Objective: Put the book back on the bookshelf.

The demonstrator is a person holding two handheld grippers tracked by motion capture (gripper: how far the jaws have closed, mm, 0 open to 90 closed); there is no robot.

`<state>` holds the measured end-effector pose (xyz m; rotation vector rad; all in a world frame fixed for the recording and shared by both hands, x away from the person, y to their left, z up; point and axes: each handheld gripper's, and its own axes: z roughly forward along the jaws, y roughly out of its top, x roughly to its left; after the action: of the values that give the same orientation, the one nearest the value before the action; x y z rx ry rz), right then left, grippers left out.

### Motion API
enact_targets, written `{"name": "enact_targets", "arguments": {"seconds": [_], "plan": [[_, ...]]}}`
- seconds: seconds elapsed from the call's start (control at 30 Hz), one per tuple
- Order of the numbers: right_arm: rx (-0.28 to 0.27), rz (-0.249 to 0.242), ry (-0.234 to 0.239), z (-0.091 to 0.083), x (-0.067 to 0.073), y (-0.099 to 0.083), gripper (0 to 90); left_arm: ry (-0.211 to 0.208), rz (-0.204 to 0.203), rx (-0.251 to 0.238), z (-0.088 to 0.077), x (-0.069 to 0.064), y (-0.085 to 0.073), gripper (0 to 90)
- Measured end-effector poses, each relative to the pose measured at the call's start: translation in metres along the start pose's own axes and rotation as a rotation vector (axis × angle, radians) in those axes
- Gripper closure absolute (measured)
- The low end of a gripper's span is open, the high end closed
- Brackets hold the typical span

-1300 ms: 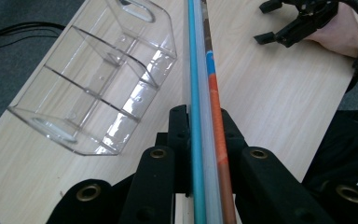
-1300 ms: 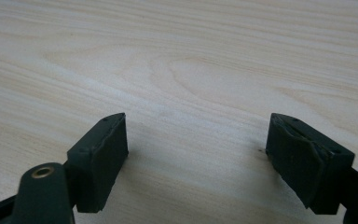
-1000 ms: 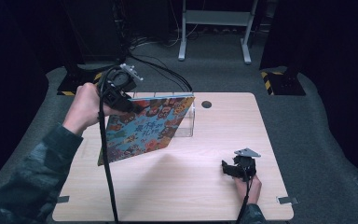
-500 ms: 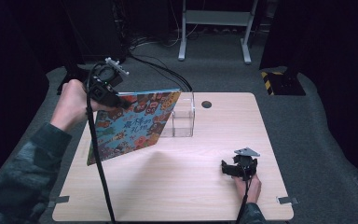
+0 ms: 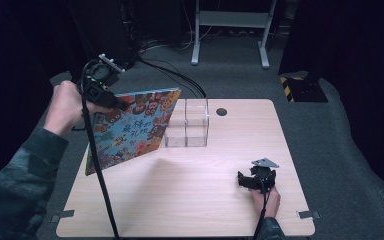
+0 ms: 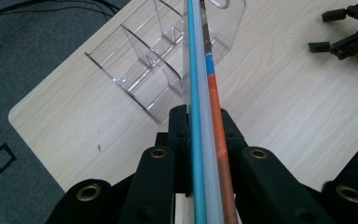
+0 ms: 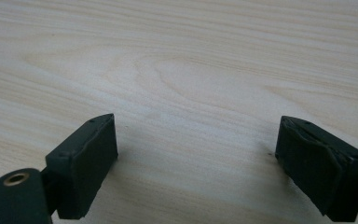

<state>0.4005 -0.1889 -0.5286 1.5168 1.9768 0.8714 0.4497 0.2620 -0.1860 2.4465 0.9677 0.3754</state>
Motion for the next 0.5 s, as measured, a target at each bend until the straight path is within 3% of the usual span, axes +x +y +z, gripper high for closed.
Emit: {"name": "enact_targets", "arguments": {"seconds": [0.5], "plan": [[-0.001,0.004,-0.001,0.000,0.000,0.000,13.1,0.037,-0.122,-0.013,0.006,0.021,0.004,80.7]]}}
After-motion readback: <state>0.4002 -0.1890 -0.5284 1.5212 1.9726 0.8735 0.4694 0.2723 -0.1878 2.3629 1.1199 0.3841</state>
